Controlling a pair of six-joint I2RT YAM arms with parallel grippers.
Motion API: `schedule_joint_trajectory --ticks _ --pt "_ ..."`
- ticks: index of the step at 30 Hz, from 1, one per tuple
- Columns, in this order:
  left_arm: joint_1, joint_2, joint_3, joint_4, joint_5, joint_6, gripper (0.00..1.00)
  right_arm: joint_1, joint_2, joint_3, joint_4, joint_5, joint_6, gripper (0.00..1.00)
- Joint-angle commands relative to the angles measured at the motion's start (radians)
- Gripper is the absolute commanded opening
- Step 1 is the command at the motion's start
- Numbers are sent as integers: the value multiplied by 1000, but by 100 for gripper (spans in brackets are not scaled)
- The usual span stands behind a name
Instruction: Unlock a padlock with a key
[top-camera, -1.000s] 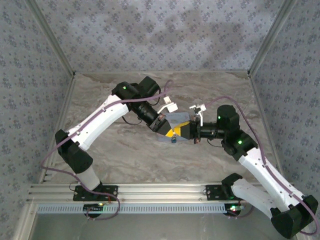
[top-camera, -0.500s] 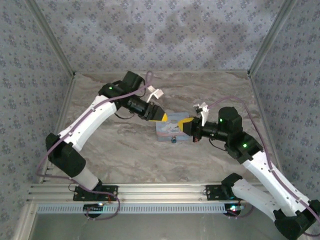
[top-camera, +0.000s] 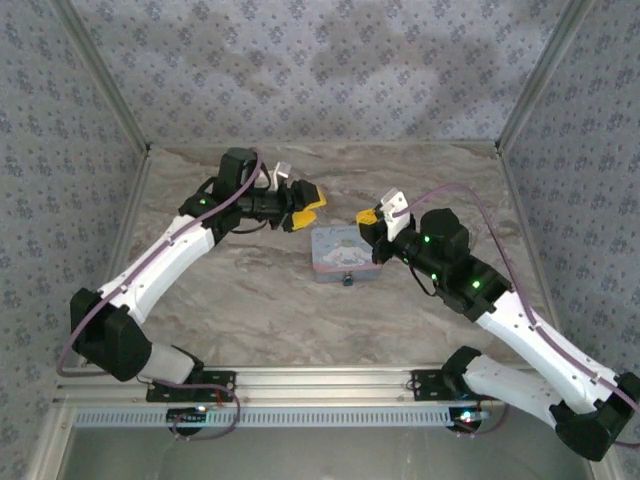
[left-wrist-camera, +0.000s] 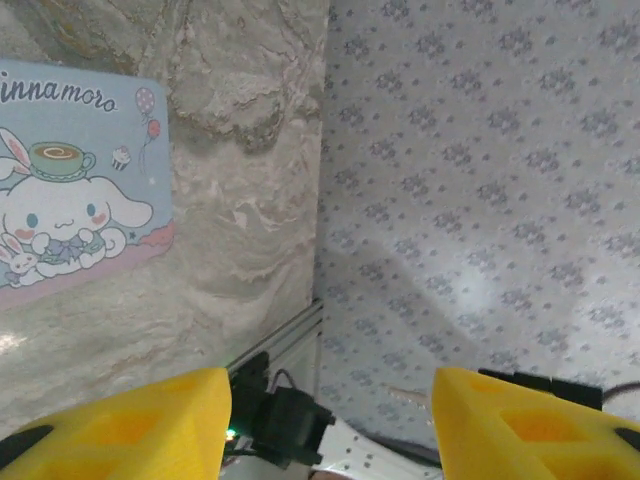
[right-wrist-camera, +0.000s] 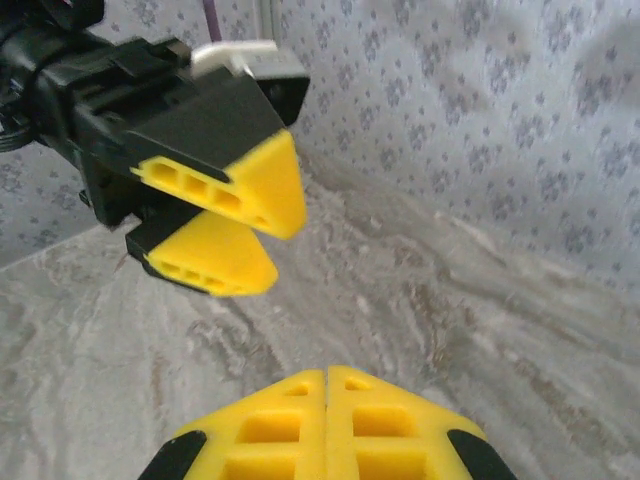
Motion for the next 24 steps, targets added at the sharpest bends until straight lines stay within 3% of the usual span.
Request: schedule_joint_trajectory --ticks 1,5,8,15,24 --pt "-24 -33 13 113 -23 -268 55 17 0 15 117 57 -126 0" --pt "-71 -36 34 136 -43 -365 57 27 15 23 143 41 -155 0" --pt "-99 -33 34 177 -38 -424 50 55 17 10 178 54 -210 0" --pt "-140 -15 75 191 -25 -438 37 87 23 10 189 72 -290 0" --pt "-160 3 104 198 -8 -446 29 117 20 -6 212 136 -357 0"
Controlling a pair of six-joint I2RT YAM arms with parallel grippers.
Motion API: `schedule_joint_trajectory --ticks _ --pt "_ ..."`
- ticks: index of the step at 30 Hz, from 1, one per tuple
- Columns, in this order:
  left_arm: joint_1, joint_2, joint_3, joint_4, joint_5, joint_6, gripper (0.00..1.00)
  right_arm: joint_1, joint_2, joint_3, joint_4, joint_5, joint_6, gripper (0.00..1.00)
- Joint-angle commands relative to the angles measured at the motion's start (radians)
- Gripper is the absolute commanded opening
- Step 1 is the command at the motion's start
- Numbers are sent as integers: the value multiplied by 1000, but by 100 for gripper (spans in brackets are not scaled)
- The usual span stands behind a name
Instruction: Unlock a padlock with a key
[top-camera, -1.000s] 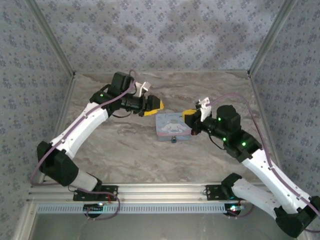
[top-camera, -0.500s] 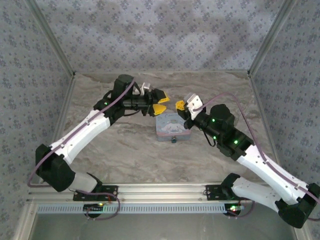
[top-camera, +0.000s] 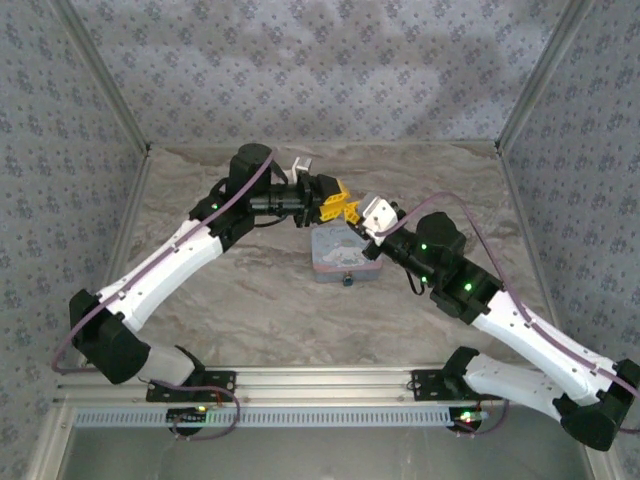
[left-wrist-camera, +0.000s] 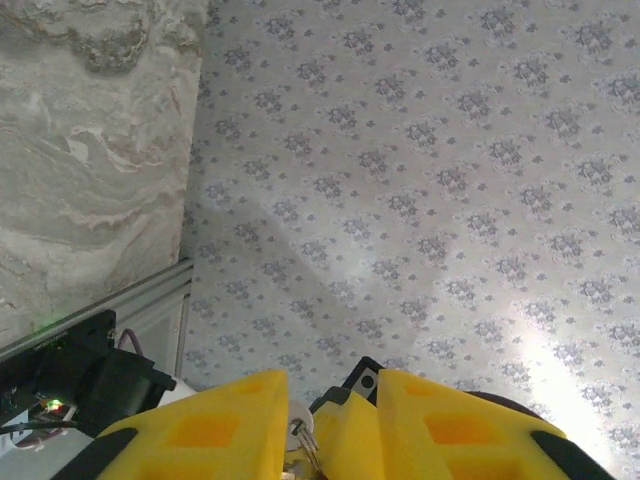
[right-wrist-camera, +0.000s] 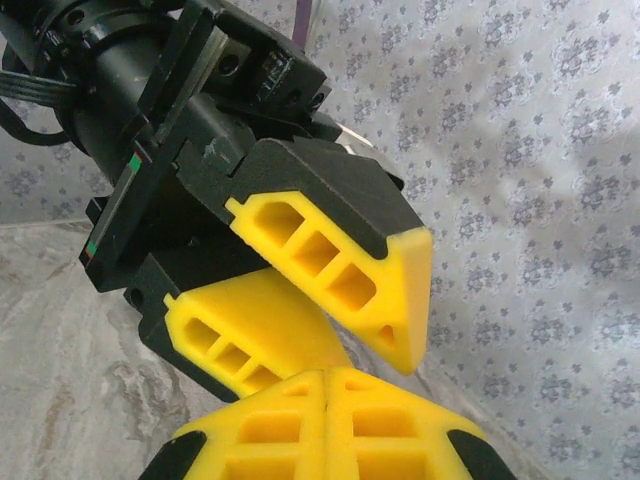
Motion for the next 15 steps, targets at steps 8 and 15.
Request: schedule_joint_trajectory --ticks 8,15 --pt "-16 23 33 -3 22 -66 41 16 -27 -23 85 71 -44 0" --pt "-15 31 26 -7 23 -62 42 17 -43 -25 79 66 -44 0"
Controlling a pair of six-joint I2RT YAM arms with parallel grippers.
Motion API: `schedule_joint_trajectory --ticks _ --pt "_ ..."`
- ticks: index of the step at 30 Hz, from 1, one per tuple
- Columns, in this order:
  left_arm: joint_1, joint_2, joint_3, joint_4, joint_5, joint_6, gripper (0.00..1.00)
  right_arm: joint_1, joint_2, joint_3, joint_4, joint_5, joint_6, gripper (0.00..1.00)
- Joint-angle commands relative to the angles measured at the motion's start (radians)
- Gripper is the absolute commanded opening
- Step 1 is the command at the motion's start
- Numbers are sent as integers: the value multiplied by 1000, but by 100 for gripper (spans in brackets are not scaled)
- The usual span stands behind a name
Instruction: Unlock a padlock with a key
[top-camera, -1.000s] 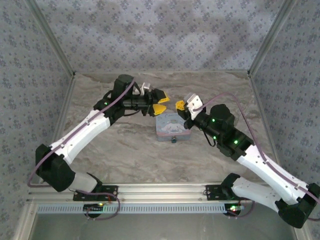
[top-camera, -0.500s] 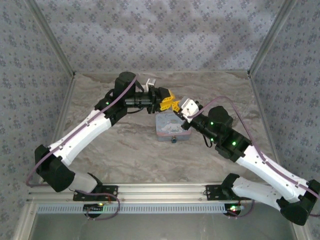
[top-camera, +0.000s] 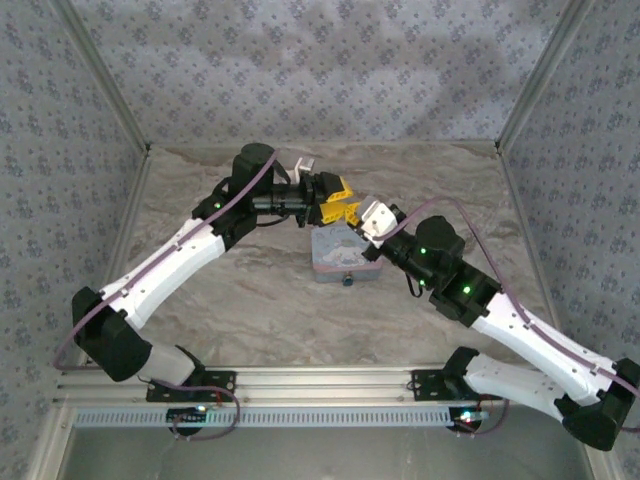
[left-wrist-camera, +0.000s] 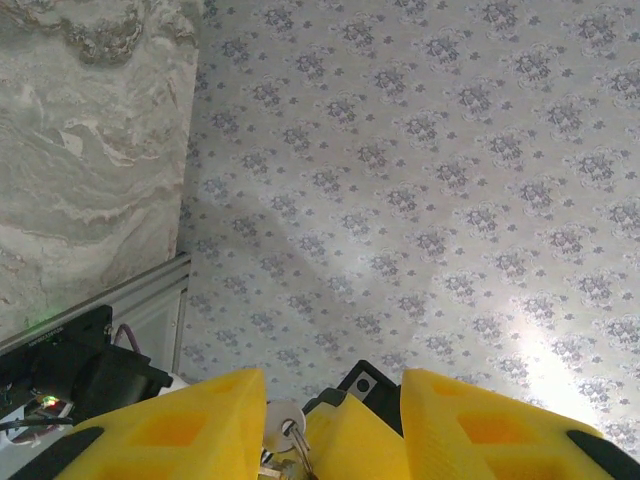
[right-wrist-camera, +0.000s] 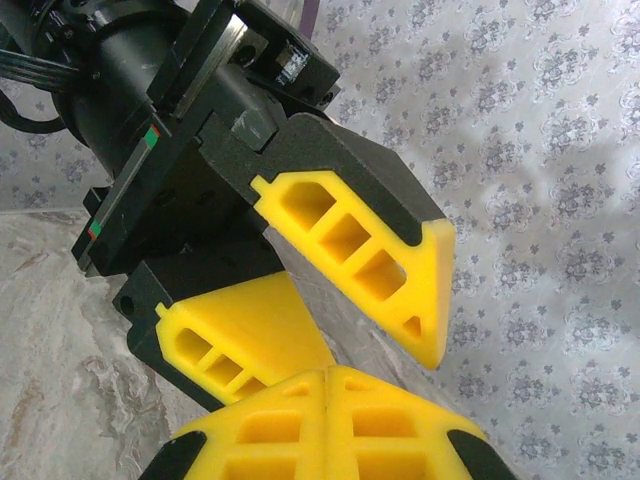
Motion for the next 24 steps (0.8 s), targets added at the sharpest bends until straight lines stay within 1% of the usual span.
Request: schedule_joint_trajectory --ticks 1,4,7,12,17,23,24 --pt "-9 16 18 -11 12 -58 43 5 -32 1 53 22 -13 0" --pt "-8 20 12 -11 10 -60 47 7 -43 0 48 24 -13 0" --pt "-8 18 14 -2 11 -60 47 5 -49 -6 49 35 -20 0" --pt "-13 14 19 13 13 -63 38 10 -34 -18 67 59 -38 0" --pt "-18 15 24 15 28 -64 36 13 -25 -24 102 68 -45 0" --pt "-18 17 23 28 38 -67 25 25 -14 -27 106 87 -82 0" --pt "-19 17 23 29 39 -66 25 29 -13 -27 102 89 -95 0"
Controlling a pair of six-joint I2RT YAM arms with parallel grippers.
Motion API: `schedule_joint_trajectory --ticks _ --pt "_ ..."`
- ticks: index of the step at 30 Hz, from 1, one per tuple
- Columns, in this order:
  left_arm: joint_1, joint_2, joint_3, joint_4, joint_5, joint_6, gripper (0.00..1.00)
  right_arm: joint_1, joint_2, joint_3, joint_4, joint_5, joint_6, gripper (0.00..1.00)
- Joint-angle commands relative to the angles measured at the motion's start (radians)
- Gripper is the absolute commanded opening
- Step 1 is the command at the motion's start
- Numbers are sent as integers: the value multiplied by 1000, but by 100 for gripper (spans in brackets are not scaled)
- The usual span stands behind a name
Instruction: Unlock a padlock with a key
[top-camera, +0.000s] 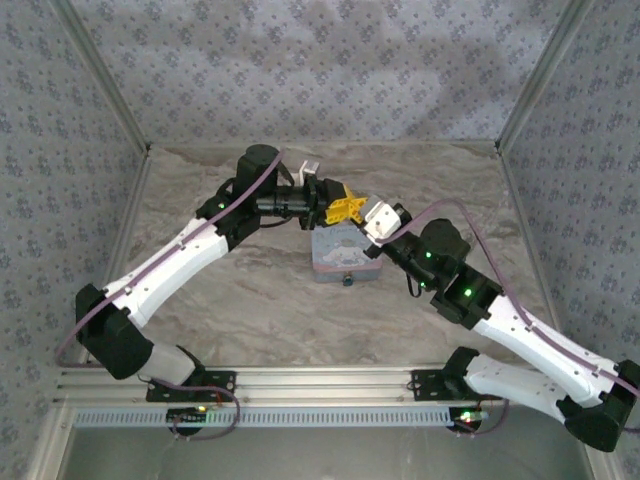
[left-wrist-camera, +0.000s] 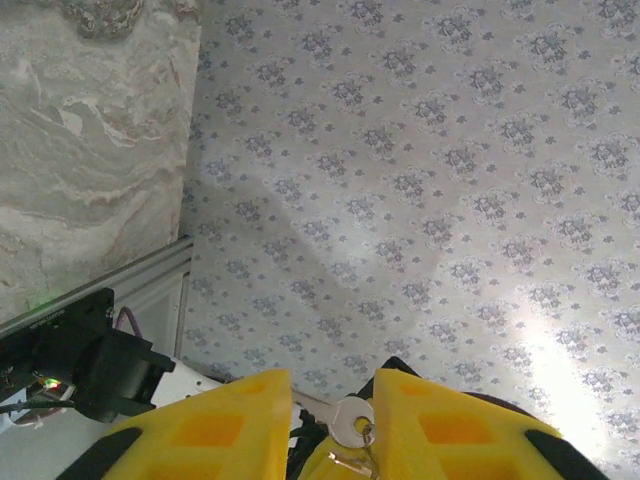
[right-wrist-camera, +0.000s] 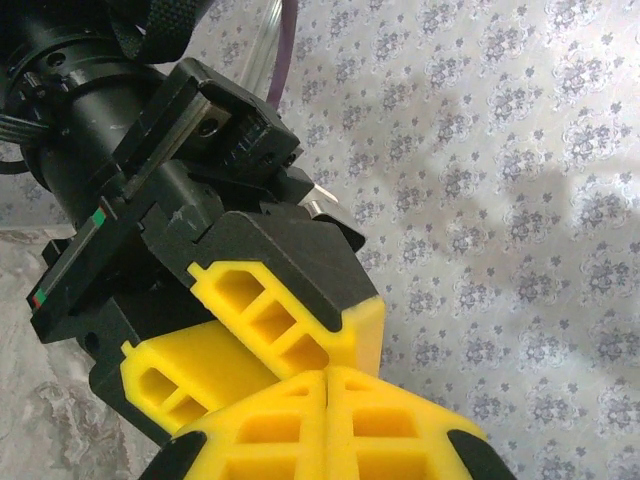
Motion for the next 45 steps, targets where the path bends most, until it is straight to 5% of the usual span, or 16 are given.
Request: schedule_joint_trajectory --ticks 1,11,17,20,22,33,37,45 --pt "-6 3 23 22 13 -56 24 18 4 -10 31 38 -52 0" --pt "-3 11 21 31 22 -58 1 54 12 -20 20 91 -126 0" --pt "7 5 6 32 15 -47 0 57 2 -17 -8 98 -111 0" --pt "19 -2 13 1 -1 -5 0 56 -5 5 -51 104 -63 29" --pt "35 -15 19 -52 -34 51 0 53 -14 16 -83 105 -19 38" --pt "121 -36 70 -416 -265 555 0 -43 -65 70 -383 35 504 59" --pt "121 -59 22 -389 -318 680 0 -141 -56 48 -387 -148 728 57" --pt "117 -175 -162 -122 -361 778 0 -341 -21 -88 -71 -527 1175 57"
